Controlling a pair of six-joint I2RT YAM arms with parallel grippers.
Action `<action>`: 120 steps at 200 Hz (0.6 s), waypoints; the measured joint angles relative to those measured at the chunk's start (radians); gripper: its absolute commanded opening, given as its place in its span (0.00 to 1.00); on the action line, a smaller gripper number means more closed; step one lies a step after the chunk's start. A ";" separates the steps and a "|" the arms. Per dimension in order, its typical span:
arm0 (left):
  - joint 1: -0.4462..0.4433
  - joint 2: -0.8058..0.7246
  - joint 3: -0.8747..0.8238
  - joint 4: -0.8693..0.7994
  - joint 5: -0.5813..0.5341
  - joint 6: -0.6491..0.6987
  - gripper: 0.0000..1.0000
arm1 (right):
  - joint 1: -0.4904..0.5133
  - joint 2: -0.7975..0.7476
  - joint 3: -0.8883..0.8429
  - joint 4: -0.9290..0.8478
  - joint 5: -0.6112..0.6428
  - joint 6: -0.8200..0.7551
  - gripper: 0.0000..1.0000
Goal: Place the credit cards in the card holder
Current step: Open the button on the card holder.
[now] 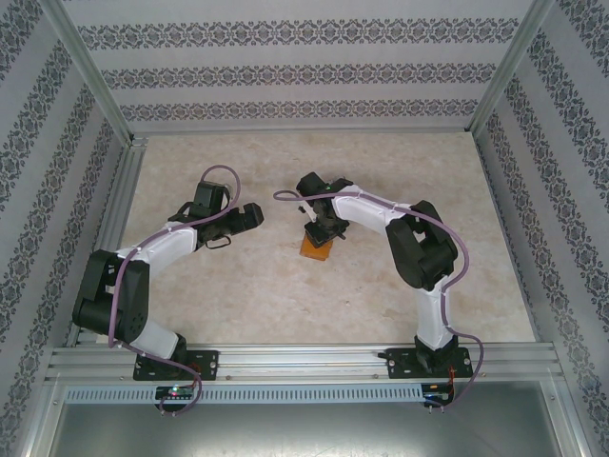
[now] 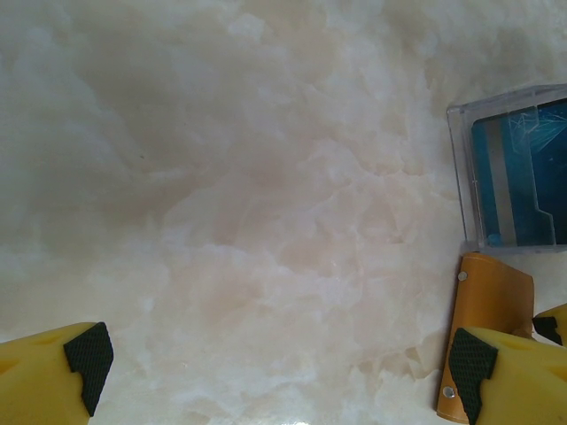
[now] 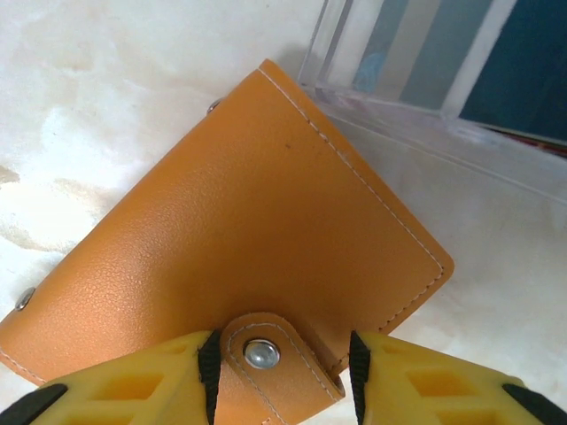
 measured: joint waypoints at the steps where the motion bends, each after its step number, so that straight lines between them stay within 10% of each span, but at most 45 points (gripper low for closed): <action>1: 0.000 0.000 0.000 0.000 0.000 0.000 0.99 | 0.000 0.000 0.000 0.000 0.000 0.000 0.45; 120: 0.000 -0.020 -0.004 0.001 0.001 0.003 0.99 | 0.049 0.017 0.016 0.001 -0.089 0.002 0.10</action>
